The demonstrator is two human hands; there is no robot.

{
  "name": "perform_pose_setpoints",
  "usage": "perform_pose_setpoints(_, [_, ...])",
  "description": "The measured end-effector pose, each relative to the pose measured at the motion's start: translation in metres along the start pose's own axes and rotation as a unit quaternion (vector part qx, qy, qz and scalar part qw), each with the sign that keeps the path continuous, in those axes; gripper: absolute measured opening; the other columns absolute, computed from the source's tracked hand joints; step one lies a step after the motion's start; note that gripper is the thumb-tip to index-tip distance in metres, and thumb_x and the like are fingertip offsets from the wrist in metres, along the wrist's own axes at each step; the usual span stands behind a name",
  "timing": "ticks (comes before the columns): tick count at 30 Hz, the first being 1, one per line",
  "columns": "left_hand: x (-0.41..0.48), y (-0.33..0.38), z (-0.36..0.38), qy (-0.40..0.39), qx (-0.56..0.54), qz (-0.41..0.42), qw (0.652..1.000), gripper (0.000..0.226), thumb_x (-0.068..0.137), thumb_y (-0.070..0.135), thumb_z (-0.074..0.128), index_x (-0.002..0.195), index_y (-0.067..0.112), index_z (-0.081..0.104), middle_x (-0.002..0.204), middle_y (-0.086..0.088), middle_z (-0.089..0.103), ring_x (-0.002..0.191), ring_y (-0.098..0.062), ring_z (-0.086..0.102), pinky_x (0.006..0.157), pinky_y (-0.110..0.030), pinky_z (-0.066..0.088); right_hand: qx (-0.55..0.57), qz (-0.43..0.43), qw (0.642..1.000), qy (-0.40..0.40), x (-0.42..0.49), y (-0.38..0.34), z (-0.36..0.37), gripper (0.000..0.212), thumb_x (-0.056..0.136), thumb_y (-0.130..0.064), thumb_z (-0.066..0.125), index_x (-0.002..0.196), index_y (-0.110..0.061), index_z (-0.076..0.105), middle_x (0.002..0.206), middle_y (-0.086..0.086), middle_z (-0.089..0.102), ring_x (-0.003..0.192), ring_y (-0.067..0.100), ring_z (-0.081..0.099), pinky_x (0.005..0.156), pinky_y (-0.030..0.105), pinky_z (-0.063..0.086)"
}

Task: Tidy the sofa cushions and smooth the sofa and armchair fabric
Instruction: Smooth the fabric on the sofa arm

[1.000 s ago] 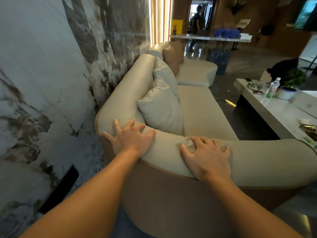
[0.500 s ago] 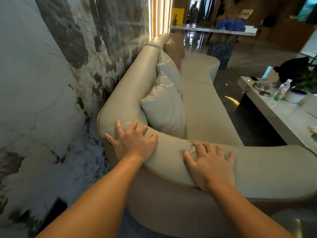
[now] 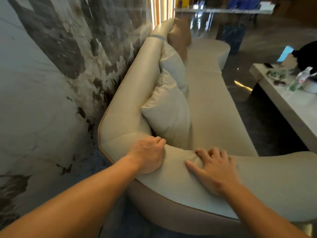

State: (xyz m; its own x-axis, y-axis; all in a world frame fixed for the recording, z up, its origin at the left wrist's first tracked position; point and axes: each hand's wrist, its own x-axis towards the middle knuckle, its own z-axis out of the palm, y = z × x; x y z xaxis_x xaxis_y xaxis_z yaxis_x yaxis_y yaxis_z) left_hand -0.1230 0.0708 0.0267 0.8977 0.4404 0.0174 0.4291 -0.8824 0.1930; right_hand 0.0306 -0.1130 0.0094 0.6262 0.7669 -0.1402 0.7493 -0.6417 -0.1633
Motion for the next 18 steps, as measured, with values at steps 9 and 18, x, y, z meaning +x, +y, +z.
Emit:
perform_pose_setpoints(9, [0.031,0.030,0.026,-0.107,0.003,0.086,0.991,0.078,0.082,0.076,0.018,0.129,0.023,0.050,0.136,-0.015,0.054,0.123,-0.038,0.047,0.097,-0.055,0.030,-0.011,0.019,0.999,0.049,0.010,-0.001,0.009,0.060,0.079,-0.081,0.011,0.105,-0.044,0.050,0.121,-0.004,0.065,0.109,0.025,0.056,0.091,0.041,0.036])
perform_pose_setpoints(18, [0.027,0.005,0.031,-0.087,-0.054,0.170,0.980,0.068,0.085,0.070,0.023,0.127,0.025,0.051,0.133,-0.012,0.053,0.122,-0.036,0.042,0.099,-0.059,0.027,-0.024,0.094,0.994,0.052,0.006,-0.029,0.015,0.061,0.081,-0.063,0.023,0.119,-0.030,0.056,0.130,0.009,0.061,0.116,0.033,0.049,0.097,0.046,0.033])
